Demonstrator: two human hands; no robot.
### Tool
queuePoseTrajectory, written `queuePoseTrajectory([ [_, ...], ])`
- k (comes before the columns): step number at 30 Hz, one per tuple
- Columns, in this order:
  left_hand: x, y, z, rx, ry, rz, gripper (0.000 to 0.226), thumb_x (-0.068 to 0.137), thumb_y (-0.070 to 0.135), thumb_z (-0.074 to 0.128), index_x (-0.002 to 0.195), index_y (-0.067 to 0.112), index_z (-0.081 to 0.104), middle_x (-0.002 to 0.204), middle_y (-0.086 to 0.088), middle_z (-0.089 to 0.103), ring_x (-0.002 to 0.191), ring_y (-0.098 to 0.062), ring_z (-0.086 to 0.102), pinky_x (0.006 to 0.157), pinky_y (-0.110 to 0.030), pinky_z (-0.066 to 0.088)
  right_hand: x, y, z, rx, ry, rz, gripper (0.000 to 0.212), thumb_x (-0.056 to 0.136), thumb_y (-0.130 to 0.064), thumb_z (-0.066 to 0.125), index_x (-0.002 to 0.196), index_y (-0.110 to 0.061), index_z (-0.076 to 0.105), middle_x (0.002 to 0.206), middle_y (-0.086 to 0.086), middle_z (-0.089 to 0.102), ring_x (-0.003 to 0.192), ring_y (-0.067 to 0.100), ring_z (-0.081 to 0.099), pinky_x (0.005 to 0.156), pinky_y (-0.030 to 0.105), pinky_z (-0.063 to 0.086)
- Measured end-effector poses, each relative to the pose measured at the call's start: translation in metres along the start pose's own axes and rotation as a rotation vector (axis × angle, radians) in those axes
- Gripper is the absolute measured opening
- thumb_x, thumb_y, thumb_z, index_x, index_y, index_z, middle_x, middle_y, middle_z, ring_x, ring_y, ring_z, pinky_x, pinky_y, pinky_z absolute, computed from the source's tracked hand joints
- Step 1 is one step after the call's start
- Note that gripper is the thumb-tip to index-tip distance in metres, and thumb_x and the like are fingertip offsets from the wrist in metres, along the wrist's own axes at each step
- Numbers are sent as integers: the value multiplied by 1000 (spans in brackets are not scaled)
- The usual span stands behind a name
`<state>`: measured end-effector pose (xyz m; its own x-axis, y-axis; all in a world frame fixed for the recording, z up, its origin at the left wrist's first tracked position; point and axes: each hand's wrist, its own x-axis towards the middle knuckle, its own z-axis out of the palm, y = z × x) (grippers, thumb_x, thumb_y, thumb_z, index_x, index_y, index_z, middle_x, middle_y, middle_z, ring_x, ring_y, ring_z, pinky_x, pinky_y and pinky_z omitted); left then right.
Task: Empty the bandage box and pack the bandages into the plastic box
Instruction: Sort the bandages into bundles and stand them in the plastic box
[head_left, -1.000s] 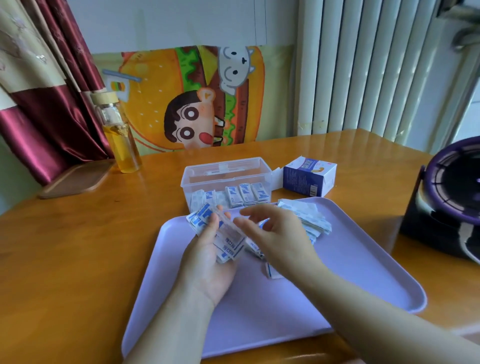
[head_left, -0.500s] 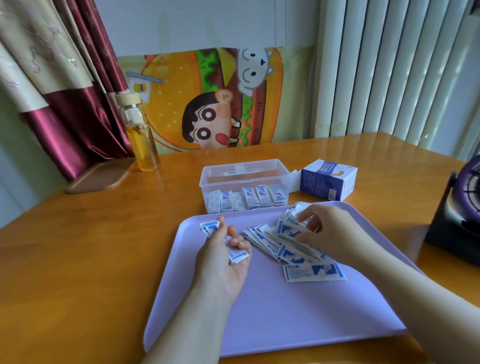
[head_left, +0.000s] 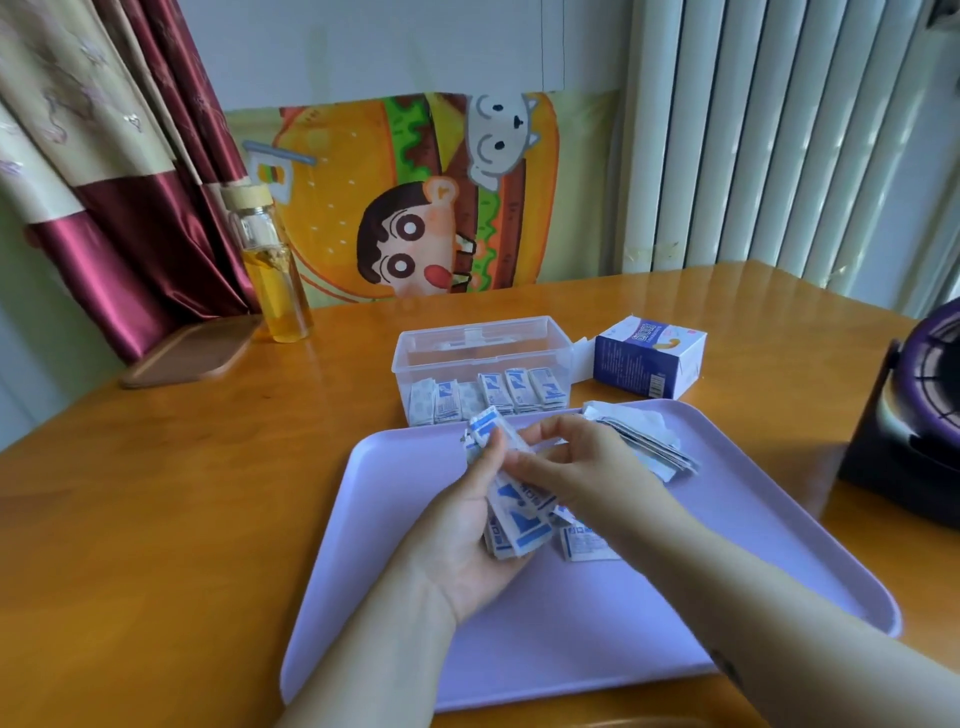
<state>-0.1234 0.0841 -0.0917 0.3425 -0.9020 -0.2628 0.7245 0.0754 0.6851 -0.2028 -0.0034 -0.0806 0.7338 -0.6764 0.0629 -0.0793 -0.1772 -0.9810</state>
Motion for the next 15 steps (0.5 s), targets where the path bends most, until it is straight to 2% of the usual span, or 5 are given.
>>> queuePoseTrajectory([
  [5,-4,2,4,-68,122,20,26,98,33,44,102,20,66,85,-6,75,66,-20,71,65,-34,52,-5,2,5,-260,7,-108,23,82,-33,68,71,-16,57,68,0,69,54,5,57,57,26,45],
  [7,-2,4,3,-146,175,86,24,99,29,44,97,16,64,79,-3,75,64,-17,71,57,-30,53,-5,-5,-5,-424,0,-175,25,83,-38,66,66,-22,57,57,-14,63,50,-1,53,52,16,41],
  [9,1,7,0,-216,217,151,21,98,23,46,97,13,63,77,-1,74,70,-14,70,59,-30,55,-3,-17,-27,-650,-9,-215,19,83,-40,65,70,-26,61,61,-19,60,54,-3,53,49,9,39],
  [12,3,7,-3,-288,213,160,16,96,18,50,97,9,63,74,-3,71,67,-14,66,62,-29,58,-2,-30,-61,-1027,-296,-125,7,80,-39,69,84,-33,67,80,-18,66,68,-7,56,62,8,43],
  [15,3,5,-4,-282,224,130,16,96,18,50,105,10,61,68,0,62,53,-8,51,50,-18,50,-6,-24,-66,-1237,-514,5,28,77,-38,73,102,-26,66,98,-12,67,87,5,58,79,21,46],
])
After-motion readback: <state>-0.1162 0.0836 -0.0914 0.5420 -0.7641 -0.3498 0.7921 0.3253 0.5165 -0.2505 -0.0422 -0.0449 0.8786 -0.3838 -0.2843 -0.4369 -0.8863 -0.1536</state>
